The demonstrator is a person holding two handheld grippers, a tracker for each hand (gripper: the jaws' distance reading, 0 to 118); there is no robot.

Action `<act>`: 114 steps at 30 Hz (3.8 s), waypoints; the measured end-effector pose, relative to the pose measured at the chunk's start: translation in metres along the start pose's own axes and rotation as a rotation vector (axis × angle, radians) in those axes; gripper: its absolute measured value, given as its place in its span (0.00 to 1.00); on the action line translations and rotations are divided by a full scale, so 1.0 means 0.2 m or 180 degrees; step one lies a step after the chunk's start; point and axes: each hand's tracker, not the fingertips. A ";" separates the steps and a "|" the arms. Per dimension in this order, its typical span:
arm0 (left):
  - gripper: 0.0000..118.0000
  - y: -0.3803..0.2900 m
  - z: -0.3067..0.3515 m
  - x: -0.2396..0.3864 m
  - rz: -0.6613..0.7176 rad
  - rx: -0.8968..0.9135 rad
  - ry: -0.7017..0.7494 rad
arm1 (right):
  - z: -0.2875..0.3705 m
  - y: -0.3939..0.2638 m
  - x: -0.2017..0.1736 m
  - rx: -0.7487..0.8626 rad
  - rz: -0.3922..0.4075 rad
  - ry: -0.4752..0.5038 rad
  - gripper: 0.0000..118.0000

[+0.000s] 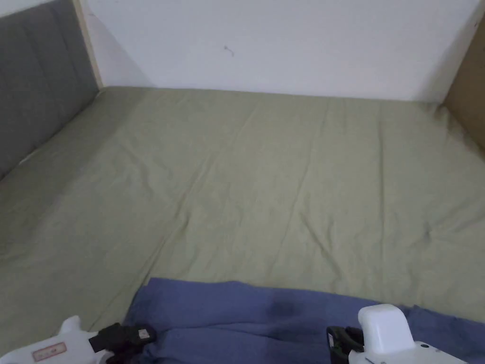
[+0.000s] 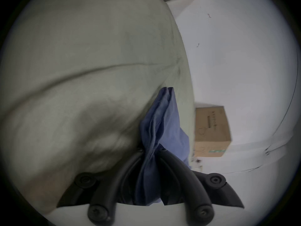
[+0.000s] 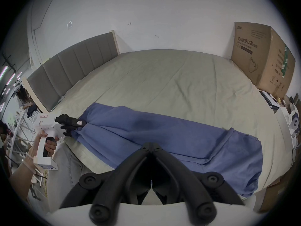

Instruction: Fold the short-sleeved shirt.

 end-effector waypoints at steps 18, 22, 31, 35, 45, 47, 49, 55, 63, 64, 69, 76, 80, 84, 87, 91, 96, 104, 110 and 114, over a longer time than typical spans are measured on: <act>0.05 -0.77 -0.61 1.24 -0.3826 -0.0785 0.0556 | 0.21 -0.17 0.53 0.0140 -0.0615 -0.0328 0.00; 0.05 -0.99 -0.84 1.18 -0.3741 -0.1422 0.0394 | 0.24 -0.24 0.62 0.0127 -0.0862 -0.0405 0.00; 0.87 -0.95 -0.89 1.11 -0.3172 -0.1540 0.0150 | 0.26 -0.29 0.71 0.0087 -0.1018 -0.0543 0.00; 0.87 -0.83 -0.69 1.17 -0.2885 -0.1288 -0.0040 | 0.24 -0.29 0.70 0.0058 -0.1046 -0.0540 0.00; 0.03 -0.74 -0.64 1.07 -0.2991 -0.1046 0.0523 | 0.22 -0.28 0.65 0.0111 -0.0997 -0.0506 0.00; 0.02 -0.81 -0.69 1.04 -0.2879 -0.1245 0.0390 | 0.21 -0.28 0.66 0.0137 -0.1052 -0.0479 0.00; 0.02 -0.87 -0.74 1.03 -0.2728 -0.1413 0.0222 | 0.22 -0.27 0.66 0.0141 -0.1063 -0.0445 0.00; 0.02 -1.02 -0.88 1.01 -0.2565 -0.1884 -0.0067 | 0.24 -0.27 0.66 0.0161 -0.0963 -0.0479 0.00; 0.02 -1.08 -0.92 0.96 -0.2481 -0.2083 -0.0029 | 0.26 -0.27 0.68 0.0209 -0.1063 -0.0487 0.00; 0.02 -1.05 -0.90 0.97 -0.2439 -0.2055 -0.0095 | 0.26 -0.27 0.68 0.0201 -0.1050 -0.0482 0.00; 0.41 -0.76 -0.74 0.95 -0.2000 -0.1687 -0.0319 | 0.26 -0.26 0.68 0.0160 -0.0978 -0.0516 0.00; 0.96 -0.31 -0.40 0.65 -0.1226 -0.0986 -0.0563 | 0.22 -0.22 0.62 0.0066 -0.0847 -0.0510 0.00; 0.96 -0.24 -0.39 0.47 -0.0724 -0.0996 -0.0581 | 0.18 -0.19 0.56 -0.0003 -0.0765 -0.0449 0.00; 0.96 -0.29 -0.53 0.38 -0.0558 -0.1334 -0.0507 | 0.14 -0.15 0.48 -0.0084 -0.0588 -0.0408 0.00; 0.96 -0.32 -0.64 0.41 -0.0646 -0.1467 -0.0901 | 0.13 -0.13 0.43 -0.0091 -0.0507 -0.0443 0.00; 0.06 -0.30 -0.77 0.44 -0.0611 -0.1680 -0.0647 | 0.12 -0.12 0.42 -0.0148 -0.0482 -0.0433 0.00; 0.06 -0.31 -0.76 0.47 -0.0631 -0.1668 -0.0483 | 0.13 -0.11 0.40 -0.0181 -0.0443 -0.0475 0.00; 0.06 -0.05 -0.45 0.41 -0.1092 -0.1514 -0.0318 | 0.15 -0.07 0.37 -0.0179 -0.0396 -0.0501 0.00; 0.06 0.27 -0.07 0.28 -0.1018 -0.0908 0.0193 | 0.13 -0.09 0.35 -0.0028 -0.0487 -0.0460 0.00; 0.06 0.24 0.04 0.40 -0.1052 -0.0700 0.0191 | 0.11 -0.12 0.35 -0.0061 -0.0518 -0.0358 0.00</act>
